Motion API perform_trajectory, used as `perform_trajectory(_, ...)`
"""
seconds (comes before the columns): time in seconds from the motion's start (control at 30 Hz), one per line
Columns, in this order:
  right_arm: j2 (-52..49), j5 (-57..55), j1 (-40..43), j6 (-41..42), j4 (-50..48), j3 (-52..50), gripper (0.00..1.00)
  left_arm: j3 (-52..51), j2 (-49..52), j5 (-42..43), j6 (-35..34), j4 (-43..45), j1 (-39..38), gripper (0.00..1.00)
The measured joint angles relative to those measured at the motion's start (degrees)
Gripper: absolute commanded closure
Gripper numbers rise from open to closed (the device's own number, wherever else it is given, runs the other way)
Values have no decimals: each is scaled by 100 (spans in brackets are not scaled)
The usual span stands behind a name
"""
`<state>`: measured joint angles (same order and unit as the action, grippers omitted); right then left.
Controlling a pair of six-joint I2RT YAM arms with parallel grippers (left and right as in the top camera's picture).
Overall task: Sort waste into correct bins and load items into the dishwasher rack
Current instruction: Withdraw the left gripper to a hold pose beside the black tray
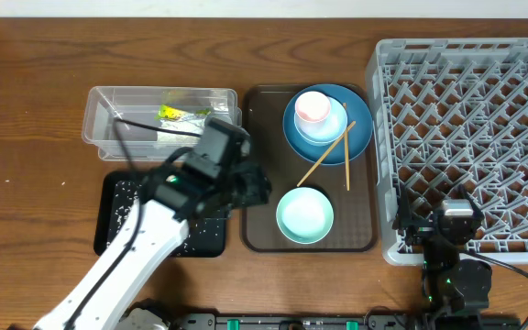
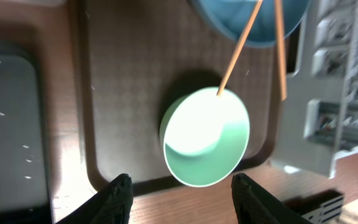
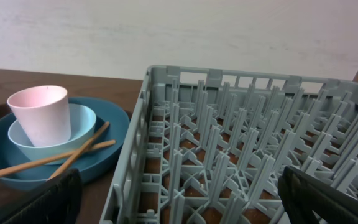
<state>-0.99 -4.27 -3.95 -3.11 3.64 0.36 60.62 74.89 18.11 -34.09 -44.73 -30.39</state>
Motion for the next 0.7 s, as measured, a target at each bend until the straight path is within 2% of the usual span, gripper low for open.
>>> perform_trajectory(0.33, 0, 2, 0, 0, 0, 0, 1, 0, 778, 2, -46, 31, -632, 46)
perform_trajectory(0.7, 0, 2, 0, 0, 2, 0, 1, 0, 903, 0, -61, 210, -960, 44)
